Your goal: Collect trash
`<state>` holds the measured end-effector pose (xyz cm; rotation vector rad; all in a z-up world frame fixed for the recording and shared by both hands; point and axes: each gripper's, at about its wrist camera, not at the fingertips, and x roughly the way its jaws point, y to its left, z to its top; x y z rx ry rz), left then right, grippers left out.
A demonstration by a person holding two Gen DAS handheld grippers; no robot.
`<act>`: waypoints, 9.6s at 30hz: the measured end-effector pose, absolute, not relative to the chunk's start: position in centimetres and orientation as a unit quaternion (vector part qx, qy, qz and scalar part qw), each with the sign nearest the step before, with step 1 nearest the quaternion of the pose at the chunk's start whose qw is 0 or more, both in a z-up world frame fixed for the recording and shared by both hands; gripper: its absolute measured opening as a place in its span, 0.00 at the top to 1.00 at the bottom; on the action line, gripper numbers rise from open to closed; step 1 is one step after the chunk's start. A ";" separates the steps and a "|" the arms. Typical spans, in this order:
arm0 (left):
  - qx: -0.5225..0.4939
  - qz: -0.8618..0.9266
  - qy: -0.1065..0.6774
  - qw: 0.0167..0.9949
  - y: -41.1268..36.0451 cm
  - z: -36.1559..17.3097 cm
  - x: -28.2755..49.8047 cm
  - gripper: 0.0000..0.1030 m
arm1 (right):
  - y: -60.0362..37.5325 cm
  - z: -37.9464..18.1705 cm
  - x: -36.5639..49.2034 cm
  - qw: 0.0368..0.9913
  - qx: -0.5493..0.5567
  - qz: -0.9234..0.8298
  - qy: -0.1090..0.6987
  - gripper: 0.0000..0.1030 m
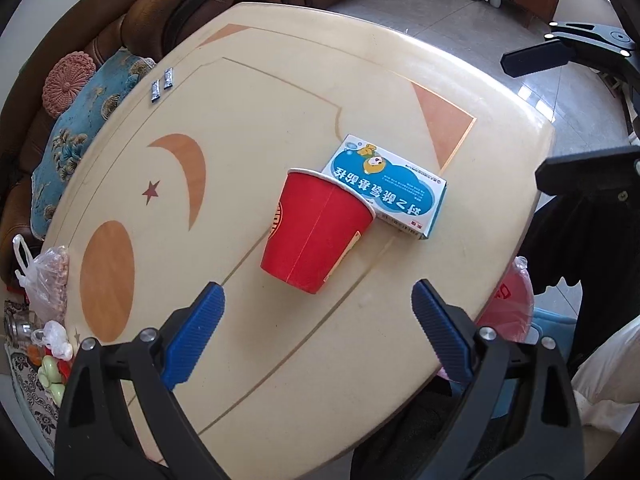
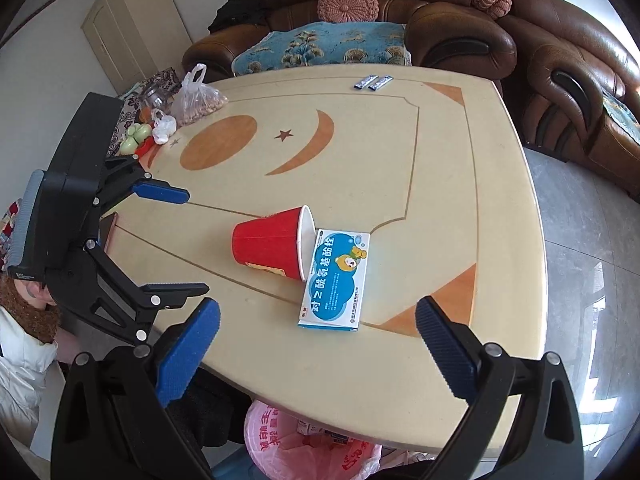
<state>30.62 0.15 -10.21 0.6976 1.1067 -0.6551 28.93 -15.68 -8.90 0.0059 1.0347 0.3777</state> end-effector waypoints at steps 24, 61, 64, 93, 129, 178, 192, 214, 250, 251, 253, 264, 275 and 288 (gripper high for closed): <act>0.347 -0.331 0.545 0.688 -2.3 -17.2 34.9 0.10 | -12.8 -18.3 33.9 0.808 -0.023 0.192 0.556 0.07; 0.314 -0.287 0.579 0.696 -2.8 -19.3 35.8 0.30 | -10.9 -21.4 34.2 0.811 -0.110 0.161 0.552 0.41; 0.298 -0.260 0.577 0.715 -2.4 -19.1 35.5 0.34 | -11.3 -21.1 34.2 0.815 -0.094 0.155 0.550 0.41; 0.191 -0.213 0.532 0.797 -0.3 -12.6 28.3 0.36 | -13.6 -11.1 26.1 0.870 -0.085 0.147 0.463 0.42; 0.159 -0.201 0.534 0.806 0.1 -16.2 12.5 0.36 | -14.0 -13.3 6.3 0.853 -0.056 0.159 0.493 0.42; 0.133 -0.186 0.739 0.634 -4.2 -40.1 15.6 0.36 | -16.3 -37.1 10.7 0.726 -0.031 0.123 0.676 0.42; 0.123 -0.173 0.773 0.599 -4.5 -43.6 17.0 0.35 | -14.8 -39.8 11.6 0.699 -0.048 0.132 0.701 0.41; 0.126 -0.139 0.779 0.598 -3.9 -44.3 16.4 0.22 | -15.0 -41.3 12.5 0.691 -0.061 0.114 0.711 0.29; -0.008 -0.025 0.348 0.937 1.4 -4.2 7.0 0.06 | -15.8 -5.1 2.5 0.962 -0.046 0.019 0.267 0.07; -0.008 -0.020 0.337 0.941 1.7 -3.3 6.7 0.06 | -15.9 -4.2 1.9 0.967 -0.043 0.017 0.249 0.07; 0.009 0.006 0.312 0.950 1.8 -1.6 5.8 0.06 | -15.9 -2.1 0.8 0.975 -0.049 0.001 0.216 0.07; 0.018 0.001 0.274 0.961 1.0 2.6 2.3 0.06 | -16.8 2.0 -3.3 0.987 -0.026 -0.044 0.155 0.07; -0.006 -0.003 0.278 0.961 1.6 2.4 1.2 0.06 | -17.2 3.4 -5.7 0.989 -0.006 -0.052 0.135 0.07; 0.008 -0.002 0.265 0.964 1.3 2.7 0.3 0.06 | -16.7 3.9 -5.7 0.988 -0.007 -0.066 0.137 0.07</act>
